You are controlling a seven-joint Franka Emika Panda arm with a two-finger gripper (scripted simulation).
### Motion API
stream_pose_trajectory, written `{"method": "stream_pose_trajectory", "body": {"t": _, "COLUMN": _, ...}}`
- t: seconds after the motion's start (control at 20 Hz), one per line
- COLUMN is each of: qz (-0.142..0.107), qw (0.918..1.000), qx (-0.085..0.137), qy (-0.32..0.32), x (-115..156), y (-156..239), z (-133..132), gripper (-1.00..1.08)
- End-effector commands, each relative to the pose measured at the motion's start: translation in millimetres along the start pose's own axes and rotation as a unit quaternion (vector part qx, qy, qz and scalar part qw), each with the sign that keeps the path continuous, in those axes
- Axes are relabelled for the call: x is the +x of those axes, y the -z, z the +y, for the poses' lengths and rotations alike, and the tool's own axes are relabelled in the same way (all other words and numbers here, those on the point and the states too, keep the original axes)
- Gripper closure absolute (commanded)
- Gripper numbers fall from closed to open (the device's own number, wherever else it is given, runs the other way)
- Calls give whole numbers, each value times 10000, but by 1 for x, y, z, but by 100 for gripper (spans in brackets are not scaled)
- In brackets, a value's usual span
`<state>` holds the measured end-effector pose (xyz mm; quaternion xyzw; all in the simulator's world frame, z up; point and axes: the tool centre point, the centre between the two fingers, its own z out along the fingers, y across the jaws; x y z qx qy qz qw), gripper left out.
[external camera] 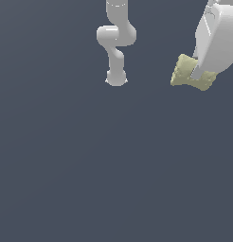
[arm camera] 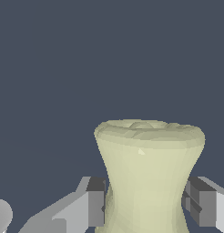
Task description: Pick up the object and move it to a goal position.
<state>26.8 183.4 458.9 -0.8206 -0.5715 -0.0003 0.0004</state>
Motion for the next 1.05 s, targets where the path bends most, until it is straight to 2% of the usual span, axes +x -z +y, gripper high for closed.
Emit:
{"method": "stream_pose_trajectory", "body": {"t": 0.0, "qz": -1, "qw": 10000, "qx": 2, "qy": -4, "x": 5, "y": 11, "z": 0, "gripper": 108}}
{"method": "stream_pose_trajectory", "body": {"t": 0.45, "qz": -3, "qw": 10000, "qx": 1, "qy": -5, "x": 17, "y": 35, "z": 0, "gripper": 108}}
{"method": "stream_pose_trajectory", "body": {"t": 1.0, "qz": -4, "qw": 10000, "qx": 0, "qy": -3, "x": 21, "y": 43, "z": 0, "gripper": 108}}
